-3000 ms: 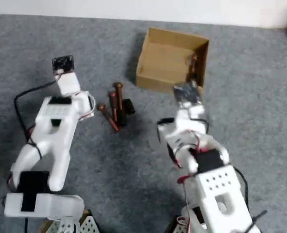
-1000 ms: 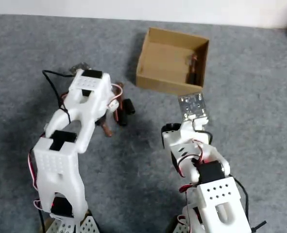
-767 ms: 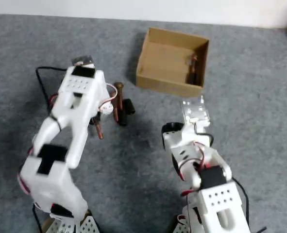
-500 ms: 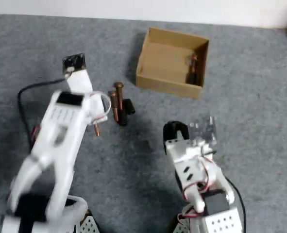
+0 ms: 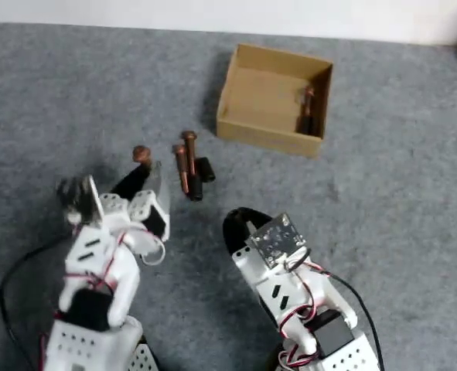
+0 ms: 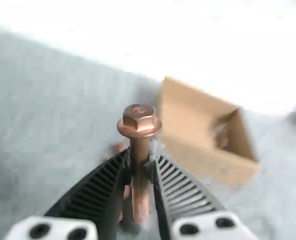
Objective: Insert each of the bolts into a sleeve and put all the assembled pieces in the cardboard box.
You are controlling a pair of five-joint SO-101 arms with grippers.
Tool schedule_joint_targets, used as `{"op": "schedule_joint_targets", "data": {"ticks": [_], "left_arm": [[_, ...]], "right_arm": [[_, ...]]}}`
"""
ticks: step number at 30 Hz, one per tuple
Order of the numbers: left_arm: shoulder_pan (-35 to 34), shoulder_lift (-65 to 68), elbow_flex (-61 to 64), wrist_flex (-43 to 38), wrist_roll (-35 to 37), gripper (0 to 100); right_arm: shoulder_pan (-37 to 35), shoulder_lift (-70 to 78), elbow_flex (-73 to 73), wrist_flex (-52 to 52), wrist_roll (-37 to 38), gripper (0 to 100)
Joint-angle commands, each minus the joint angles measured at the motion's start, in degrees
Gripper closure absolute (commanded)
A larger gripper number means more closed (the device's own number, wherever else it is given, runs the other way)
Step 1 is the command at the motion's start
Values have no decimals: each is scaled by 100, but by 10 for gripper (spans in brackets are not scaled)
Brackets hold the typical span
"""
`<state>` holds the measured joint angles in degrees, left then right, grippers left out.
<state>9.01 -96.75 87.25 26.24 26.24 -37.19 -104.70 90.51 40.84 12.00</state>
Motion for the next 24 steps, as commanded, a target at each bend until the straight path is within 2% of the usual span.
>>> {"op": "schedule_joint_targets", "data": {"ticks": [1, 4, 10, 20, 24], "left_arm": [[444, -910, 576, -853, 18, 996], [699, -585, 523, -923, 44, 996], [1121, -804, 321, -897, 712, 996], [1956, -804, 251, -879, 721, 996], [2009, -804, 312, -879, 721, 996]], "right_arm": [[-198, -66, -48, -66, 88, 994], [-277, -66, -48, -66, 88, 994], [-259, -66, -48, -66, 88, 994], [-286, -66, 66, -75, 97, 994], [-268, -66, 66, -84, 325, 994]]}}
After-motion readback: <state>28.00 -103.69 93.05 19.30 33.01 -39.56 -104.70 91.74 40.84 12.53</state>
